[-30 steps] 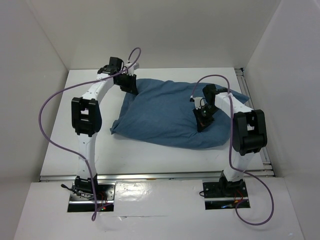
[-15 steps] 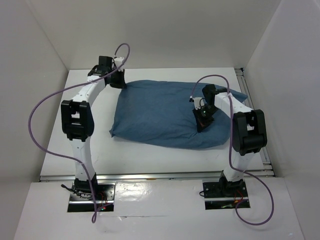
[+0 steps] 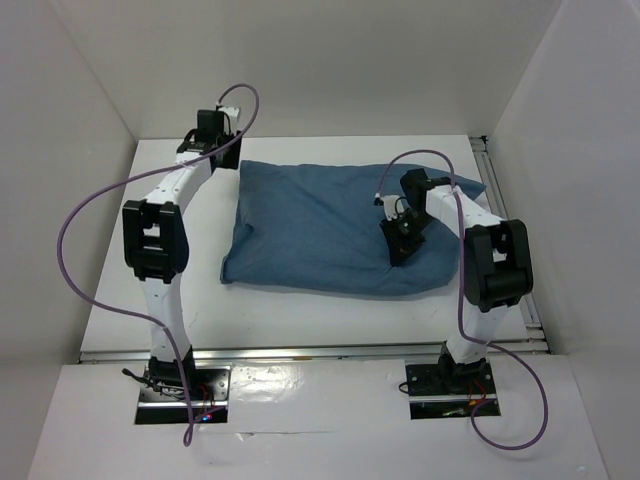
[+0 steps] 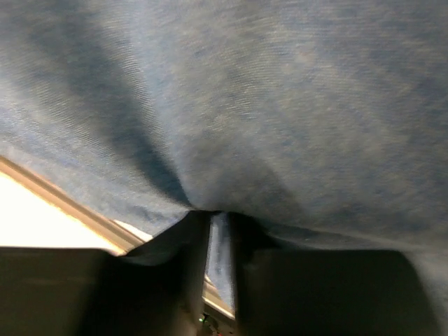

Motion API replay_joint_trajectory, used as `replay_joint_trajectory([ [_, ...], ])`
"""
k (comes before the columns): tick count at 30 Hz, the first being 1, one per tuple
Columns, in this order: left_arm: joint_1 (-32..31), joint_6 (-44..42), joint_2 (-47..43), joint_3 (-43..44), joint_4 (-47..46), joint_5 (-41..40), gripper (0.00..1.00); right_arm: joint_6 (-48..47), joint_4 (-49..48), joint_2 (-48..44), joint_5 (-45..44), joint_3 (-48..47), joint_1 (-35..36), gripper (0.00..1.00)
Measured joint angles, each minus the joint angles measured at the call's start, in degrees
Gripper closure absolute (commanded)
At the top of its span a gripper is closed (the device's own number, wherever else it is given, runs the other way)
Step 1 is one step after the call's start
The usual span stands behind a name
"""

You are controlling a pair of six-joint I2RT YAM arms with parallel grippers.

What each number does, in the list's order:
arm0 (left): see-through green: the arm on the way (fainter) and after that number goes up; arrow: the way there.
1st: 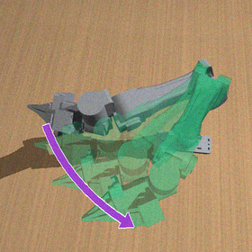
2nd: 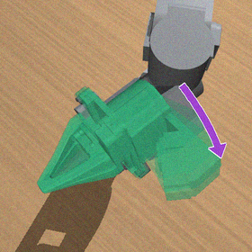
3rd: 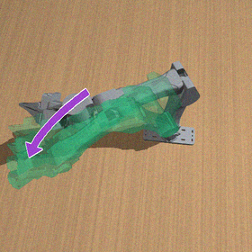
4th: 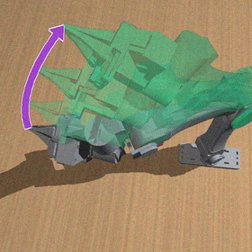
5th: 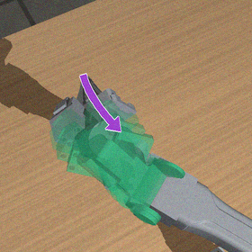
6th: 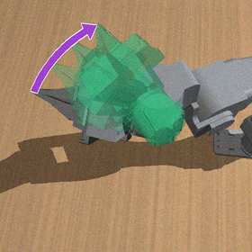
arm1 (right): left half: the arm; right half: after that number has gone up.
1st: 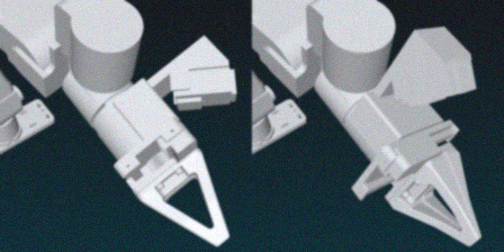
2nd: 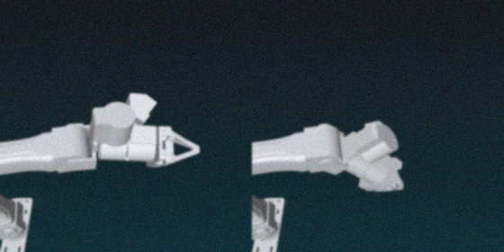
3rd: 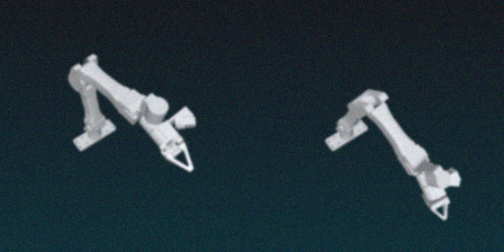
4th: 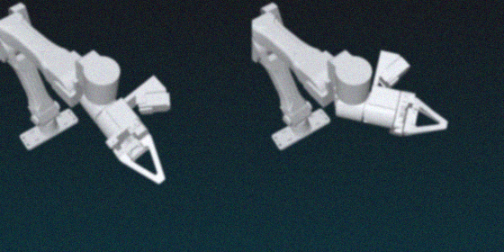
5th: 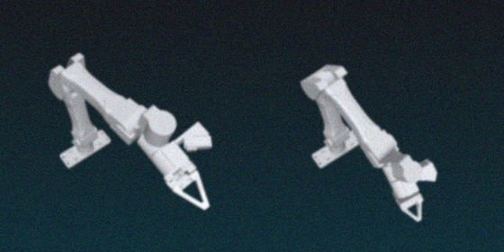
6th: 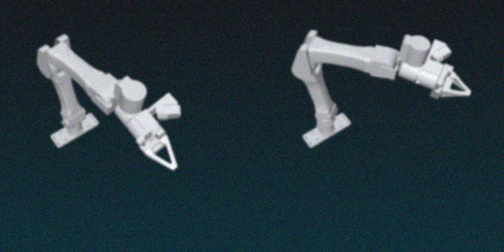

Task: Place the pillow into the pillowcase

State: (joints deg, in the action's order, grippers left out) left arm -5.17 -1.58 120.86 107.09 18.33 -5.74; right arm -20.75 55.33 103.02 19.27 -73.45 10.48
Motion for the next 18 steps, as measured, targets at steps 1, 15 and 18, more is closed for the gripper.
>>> replay_joint_trajectory([
  [1,0.1,0.0,0.6,-0.6,0.0,-1.2,0.41,-0.2,0.2,-0.2,0.4,-0.1,0.1,0.68],
  [15,6.0,1.9,-26.7,-28.7,10.1,19.6,0.44,0.0,-6.4,-0.5,10.6,-28.4,7.0,0.54],
  [18,6.1,0.5,-38.5,-36.0,13.9,26.9,0.42,0.1,-9.9,4.3,10.2,-38.6,10.9,0.53],
])
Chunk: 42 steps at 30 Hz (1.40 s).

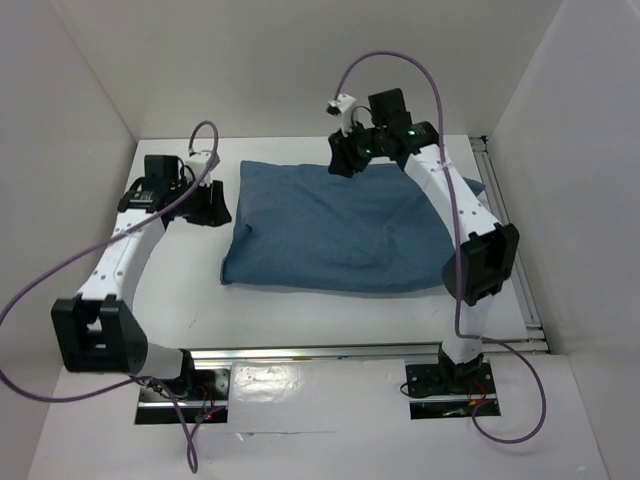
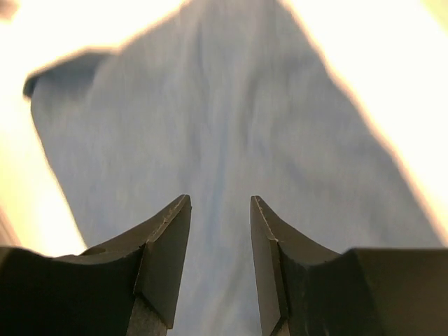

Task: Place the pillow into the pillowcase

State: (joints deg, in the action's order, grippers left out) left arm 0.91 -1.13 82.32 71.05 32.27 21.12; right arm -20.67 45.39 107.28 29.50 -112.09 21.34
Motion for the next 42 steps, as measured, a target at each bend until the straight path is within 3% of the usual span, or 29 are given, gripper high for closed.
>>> replay_joint_trajectory([
  [5,-0.3,-6.6,-9.4,-7.3,8.8,12.9,0.39,-0.3,-3.1,12.1,-1.6,-12.4,4.8,0.46],
  [11,0.1,-12.7,-7.5,-9.6,18.3,17.1,0.38,-2.0,-7.5,21.9,-5.9,-13.2,9.0,0.34],
  [17,0.8,-15.3,-6.5,-8.9,22.3,17.9,0.38,-2.8,-12.2,30.4,-11.1,-18.3,12.5,0.35],
  [21,1.0,-15.5,-6.1,-6.9,23.6,18.0,0.38,-3.3,-13.4,34.2,-15.0,-21.0,13.7,0.48],
  [25,2.0,-16.3,-5.9,-5.8,23.9,18.0,0.38,-3.4,-13.4,33.3,-14.1,-17.5,12.8,0.53],
  [34,4.3,-18.6,3.9,-2.7,25.4,20.4,0.39,-4.5,-11.5,16.6,-12.8,8.2,5.3,0.54],
  [42,4.6,-23.3,16.0,1.9,31.1,26.0,0.35,-3.1,-5.9,16.1,-13.7,5.1,-0.5,0.39],
])
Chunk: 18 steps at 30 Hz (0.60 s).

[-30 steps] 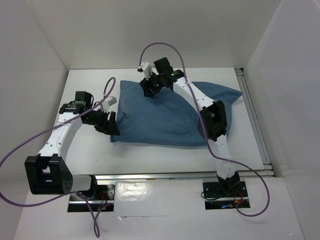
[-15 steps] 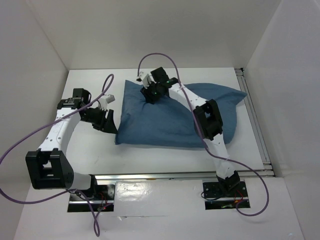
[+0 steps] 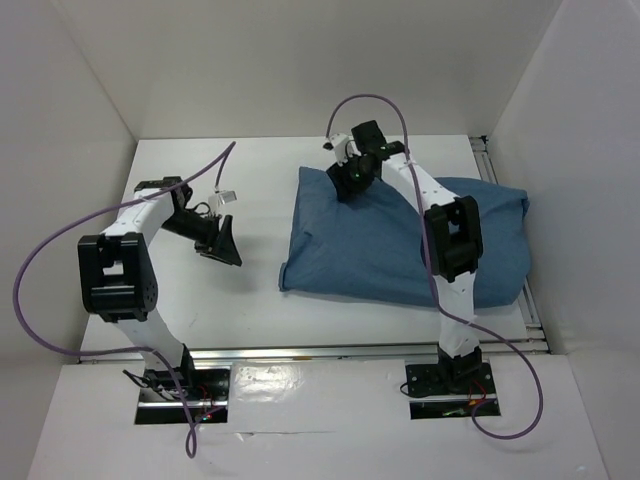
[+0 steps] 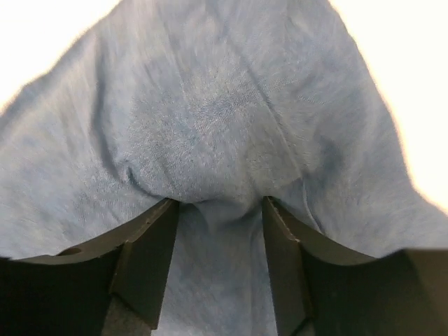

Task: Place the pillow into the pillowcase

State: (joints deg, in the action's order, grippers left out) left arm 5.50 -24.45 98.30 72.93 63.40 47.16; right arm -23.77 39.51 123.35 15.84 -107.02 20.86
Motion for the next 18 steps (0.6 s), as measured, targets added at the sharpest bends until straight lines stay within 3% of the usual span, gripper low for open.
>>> replay_joint_trajectory([
  [8,-3.6,-1.0,3.3,1.2,1.0,1.0,0.33,2.1,0.9,3.9,2.9,-15.1,5.2,0.3],
  [18,-7.0,1.3,3.3,1.7,-1.1,1.4,0.33,-2.8,-3.0,9.4,-4.6,-15.1,10.0,0.21],
])
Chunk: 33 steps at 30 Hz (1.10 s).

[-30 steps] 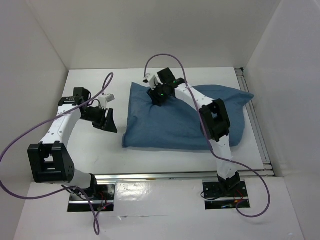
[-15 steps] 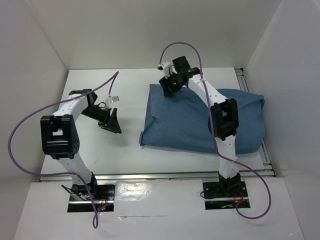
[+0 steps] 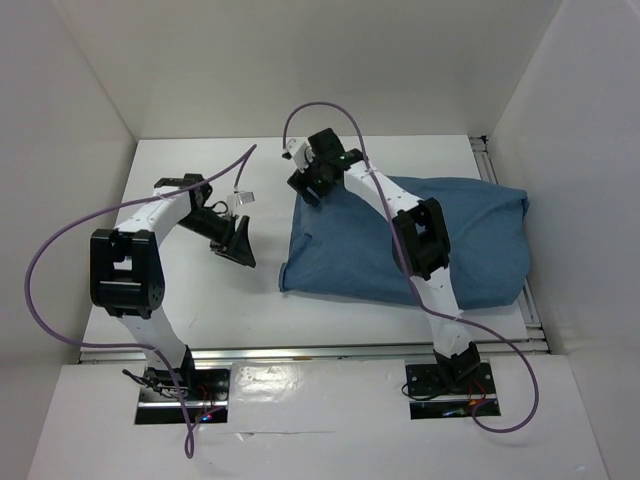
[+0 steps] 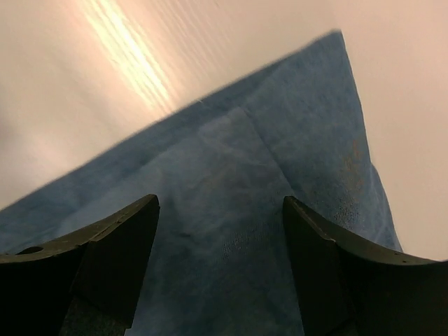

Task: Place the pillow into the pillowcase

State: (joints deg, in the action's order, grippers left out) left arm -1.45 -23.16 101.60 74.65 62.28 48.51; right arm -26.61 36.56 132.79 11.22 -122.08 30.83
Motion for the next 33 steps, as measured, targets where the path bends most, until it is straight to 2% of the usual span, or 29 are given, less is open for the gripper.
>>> replay_joint_trajectory([
  [4,-0.1,1.1,0.0,0.5,-0.5,0.5,0.33,-1.4,-3.0,3.9,-6.7,1.2,-0.5,0.2],
  [5,-0.2,1.1,0.0,0.6,-0.5,0.5,0.33,-1.6,-4.0,4.8,-8.0,1.3,-0.5,0.24],
  [6,-0.4,1.1,0.0,0.6,-0.4,0.6,0.33,-1.9,-5.0,5.5,-8.9,1.3,-0.5,0.32],
  [7,-0.6,1.1,0.0,0.6,-0.4,0.6,0.33,-2.3,-6.0,6.2,-9.7,1.3,-0.5,0.56],
  [8,-0.8,1.0,0.0,0.6,-0.4,0.6,0.33,-2.9,-6.9,6.7,-10.5,1.3,-0.5,0.69],
  [11,-1.5,0.8,-0.2,-0.2,-0.4,0.2,0.31,-2.7,-8.2,7.1,-11.2,1.3,-0.6,1.0],
  [13,-2.3,0.9,-0.3,-1.5,-1.1,-0.9,0.28,-2.4,-8.4,7.1,-11.1,1.3,-0.7,1.0],
  [15,-3.4,1.0,-0.5,-3.2,-2.9,-2.5,0.19,-2.1,-8.5,7.1,-10.9,1.3,-0.7,1.0],
  [19,-7.0,4.1,-1.1,-7.1,-10.3,-7.7,0.11,-1.6,-8.5,7.1,-10.6,1.3,-0.8,1.0],
  [26,-12.7,11.3,-1.3,-7.6,-23.9,-14.0,0.15,-0.8,-8.3,7.0,-10.1,1.3,-0.9,1.0],
  [33,-14.9,15.8,2.4,-4.2,-30.6,-12.4,0.19,0.6,-7.8,6.8,-8.8,0.9,-1.0,1.0],
])
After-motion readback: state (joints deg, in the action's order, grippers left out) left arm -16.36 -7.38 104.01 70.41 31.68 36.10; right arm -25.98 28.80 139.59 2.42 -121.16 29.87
